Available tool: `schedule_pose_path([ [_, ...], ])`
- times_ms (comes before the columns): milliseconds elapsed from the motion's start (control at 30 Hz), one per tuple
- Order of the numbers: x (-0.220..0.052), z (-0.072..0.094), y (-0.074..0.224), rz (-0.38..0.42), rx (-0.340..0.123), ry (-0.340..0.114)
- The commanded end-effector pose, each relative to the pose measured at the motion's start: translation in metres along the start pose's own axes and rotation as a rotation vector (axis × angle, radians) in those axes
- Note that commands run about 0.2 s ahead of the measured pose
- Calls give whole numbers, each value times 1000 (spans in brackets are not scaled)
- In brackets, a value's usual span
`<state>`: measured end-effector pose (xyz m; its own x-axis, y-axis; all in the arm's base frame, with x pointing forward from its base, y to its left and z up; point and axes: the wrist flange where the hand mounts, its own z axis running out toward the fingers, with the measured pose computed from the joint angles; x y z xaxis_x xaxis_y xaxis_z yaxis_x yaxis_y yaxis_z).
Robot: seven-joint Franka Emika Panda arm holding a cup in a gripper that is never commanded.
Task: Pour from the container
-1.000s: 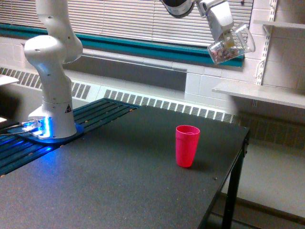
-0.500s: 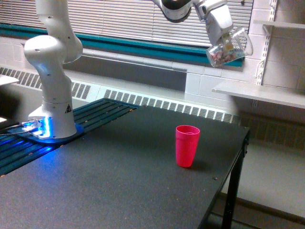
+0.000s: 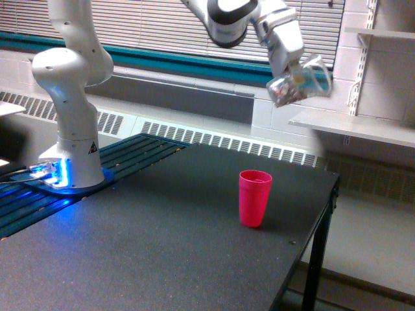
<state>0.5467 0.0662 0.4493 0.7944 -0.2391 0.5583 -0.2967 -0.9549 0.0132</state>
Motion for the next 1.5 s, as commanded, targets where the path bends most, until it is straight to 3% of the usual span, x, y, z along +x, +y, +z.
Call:
schedule_pose_path([
  [33, -15, 10, 15, 9, -23, 2],
  [300, -36, 20, 29, -39, -49, 6],
  [867, -90, 52, 50, -103, -72, -73],
  [1500, -125, 82, 60, -162, -154, -139],
])
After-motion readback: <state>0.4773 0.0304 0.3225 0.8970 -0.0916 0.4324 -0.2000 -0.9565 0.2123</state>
